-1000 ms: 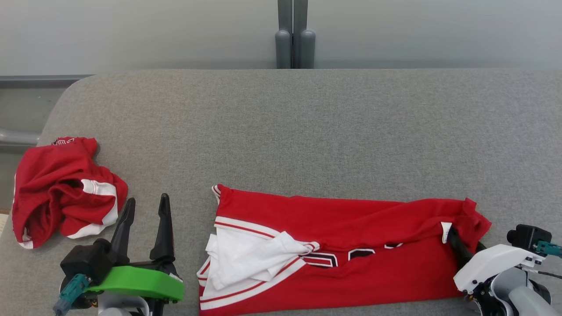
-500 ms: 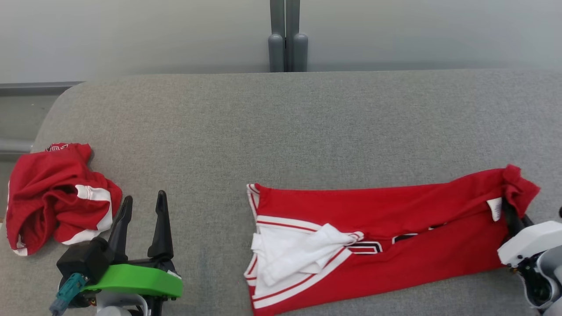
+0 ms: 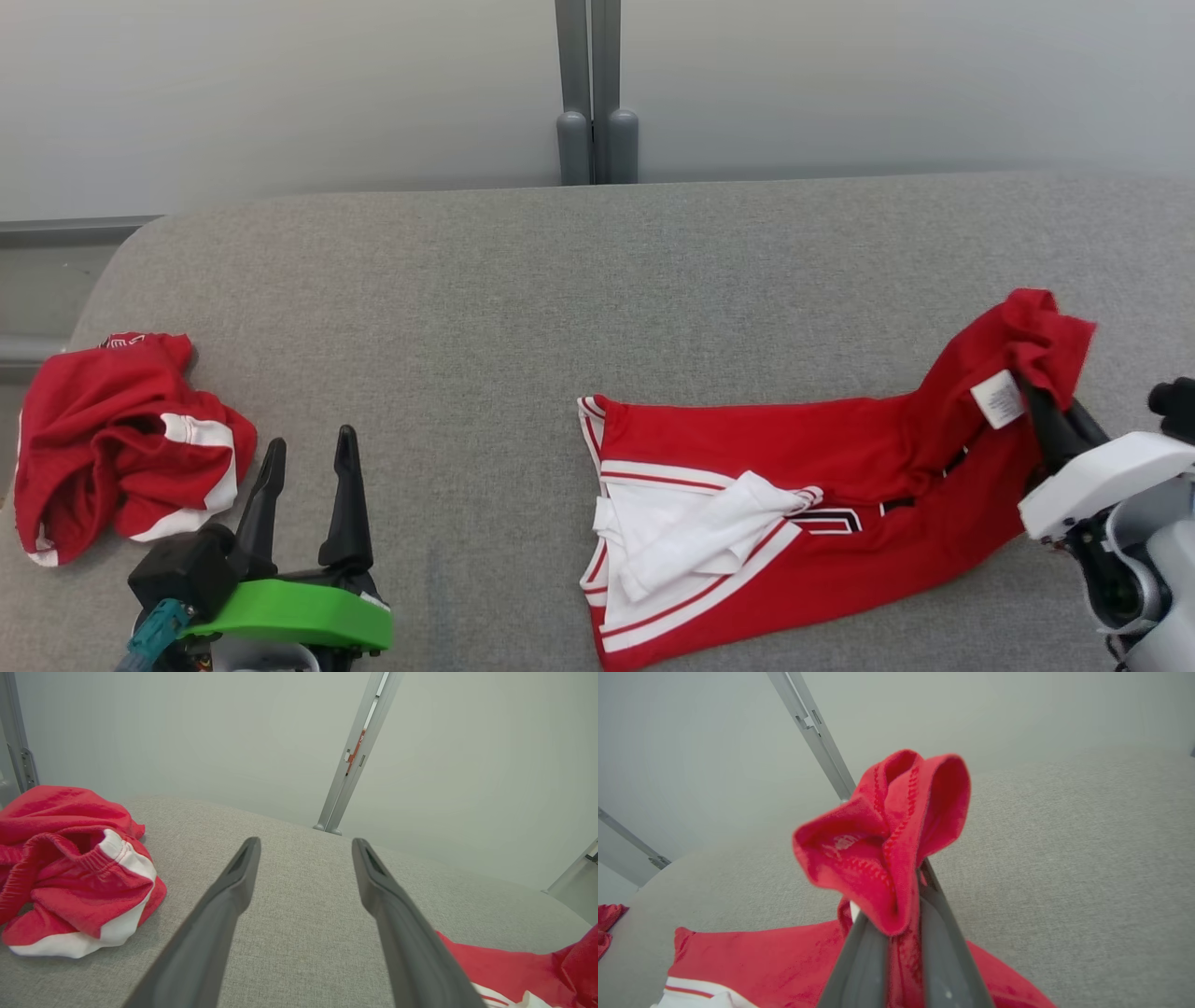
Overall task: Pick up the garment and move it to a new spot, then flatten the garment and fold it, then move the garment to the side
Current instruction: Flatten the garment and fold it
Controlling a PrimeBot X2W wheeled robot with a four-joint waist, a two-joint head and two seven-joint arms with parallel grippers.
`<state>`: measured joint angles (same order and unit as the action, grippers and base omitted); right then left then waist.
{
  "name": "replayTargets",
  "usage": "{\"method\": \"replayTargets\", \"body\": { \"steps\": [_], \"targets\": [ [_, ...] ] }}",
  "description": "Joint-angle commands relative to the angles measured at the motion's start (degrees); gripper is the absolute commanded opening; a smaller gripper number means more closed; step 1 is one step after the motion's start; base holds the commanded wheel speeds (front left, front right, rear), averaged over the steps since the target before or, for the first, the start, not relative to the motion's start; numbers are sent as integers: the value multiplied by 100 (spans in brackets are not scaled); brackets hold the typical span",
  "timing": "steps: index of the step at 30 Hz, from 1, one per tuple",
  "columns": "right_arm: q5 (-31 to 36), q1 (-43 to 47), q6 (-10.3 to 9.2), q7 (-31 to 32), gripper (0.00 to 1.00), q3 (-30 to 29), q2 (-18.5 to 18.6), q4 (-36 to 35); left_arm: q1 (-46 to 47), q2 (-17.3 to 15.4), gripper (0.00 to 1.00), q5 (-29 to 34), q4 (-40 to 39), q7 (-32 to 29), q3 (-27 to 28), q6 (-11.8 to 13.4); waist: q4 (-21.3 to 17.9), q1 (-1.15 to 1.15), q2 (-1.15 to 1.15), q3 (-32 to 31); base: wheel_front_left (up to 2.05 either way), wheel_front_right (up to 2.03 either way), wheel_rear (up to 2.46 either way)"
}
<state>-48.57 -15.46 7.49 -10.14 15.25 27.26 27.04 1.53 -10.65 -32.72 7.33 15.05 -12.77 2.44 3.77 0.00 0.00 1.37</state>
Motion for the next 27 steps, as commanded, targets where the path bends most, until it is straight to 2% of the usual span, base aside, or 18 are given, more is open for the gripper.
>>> {"method": "replayTargets", "body": {
  "steps": [1, 3, 8, 13, 19, 27],
  "targets": [
    [106, 116, 1, 132, 0, 29, -145, -202, -67, -3, 100, 10, 7, 16, -1, -32, 30, 0, 0, -17, 0, 0, 0],
    [292, 226, 1, 355, 0, 67, -340, -546, -53, -17, 100, 18, 16, 11, -10, -24, 87, 0, 0, -14, 0, 0, 0],
    [567, 436, 1, 911, 0, 110, -1131, -1253, 26, -17, 100, 35, 44, -11, -56, -20, 301, 0, 0, 79, 0, 0, 0],
    [863, 486, 1, 1328, 0, 161, -1746, -1309, 161, 22, 100, 49, 113, -10, -120, -73, 575, 0, 0, 178, 0, 0, 0],
    [1124, 454, 1, 1442, 0, 147, -2161, -989, 255, 81, 100, 62, 187, -2, -175, -107, 878, 0, 0, 238, 0, 0, 0],
    [1035, 198, 1, 1231, 0, 356, -2381, -416, 315, 115, 100, 77, 265, 8, -173, -128, 1025, 0, 0, 282, 0, 0, 0]
  ]
}}
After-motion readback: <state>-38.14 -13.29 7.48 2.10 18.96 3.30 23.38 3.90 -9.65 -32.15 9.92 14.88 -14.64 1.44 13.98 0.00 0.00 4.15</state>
